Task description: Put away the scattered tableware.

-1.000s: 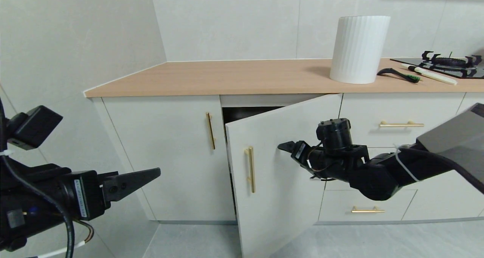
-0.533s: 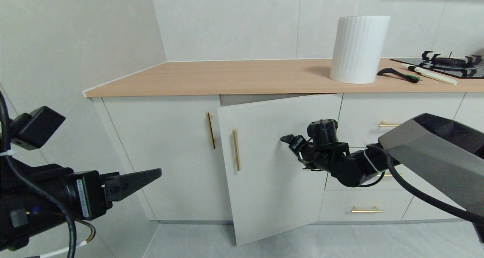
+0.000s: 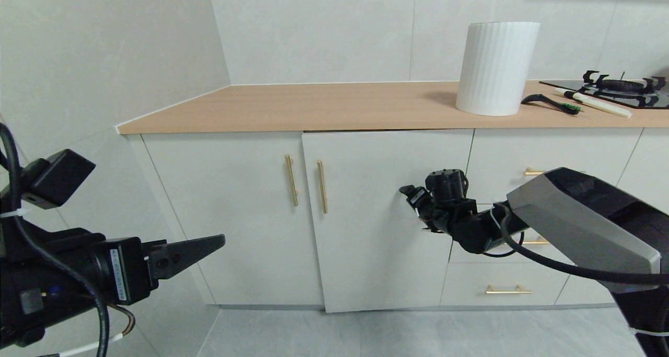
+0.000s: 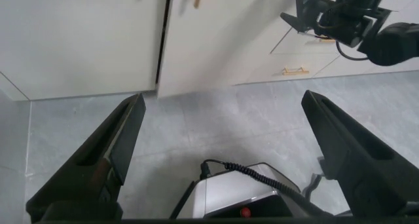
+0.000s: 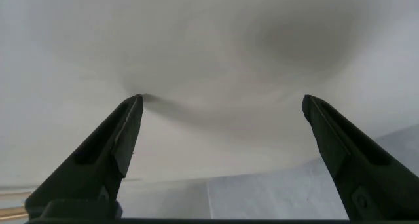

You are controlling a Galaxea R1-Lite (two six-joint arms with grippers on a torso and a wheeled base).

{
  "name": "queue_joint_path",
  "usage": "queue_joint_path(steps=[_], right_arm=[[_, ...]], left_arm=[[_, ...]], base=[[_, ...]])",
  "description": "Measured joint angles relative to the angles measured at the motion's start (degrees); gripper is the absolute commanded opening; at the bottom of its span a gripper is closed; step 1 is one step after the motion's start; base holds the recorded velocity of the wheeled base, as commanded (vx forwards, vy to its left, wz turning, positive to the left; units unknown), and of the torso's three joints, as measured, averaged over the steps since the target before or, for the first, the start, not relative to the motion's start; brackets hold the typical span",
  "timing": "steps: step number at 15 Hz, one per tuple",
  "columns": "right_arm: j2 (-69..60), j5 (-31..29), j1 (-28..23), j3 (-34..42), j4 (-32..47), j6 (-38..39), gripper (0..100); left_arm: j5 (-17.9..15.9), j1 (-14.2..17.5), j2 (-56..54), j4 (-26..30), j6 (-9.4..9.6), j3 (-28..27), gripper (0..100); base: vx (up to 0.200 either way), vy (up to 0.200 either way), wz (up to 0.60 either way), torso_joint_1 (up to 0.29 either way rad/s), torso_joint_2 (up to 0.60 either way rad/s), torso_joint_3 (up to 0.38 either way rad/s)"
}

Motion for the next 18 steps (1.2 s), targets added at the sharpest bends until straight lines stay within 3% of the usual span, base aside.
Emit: queue_joint_path(steps=[13,18], right_arm=[[2.24,-1.97,-1.57,-2.34,0.59,-0.16,100],[-6.17,0.82,-0.30,5.75,-0.29,-0.28,100]], left_arm=[[0.01,0.00,0.04,-0.10,-0.01,0.00,100],[0.01,0.00,-0.66,-0.18,0.05,-0.09,100]], base=[[0.000,0.000,0.00,0.000,0.00,0.000],[0.000,0.000,0.00,0.000,0.00,0.000]])
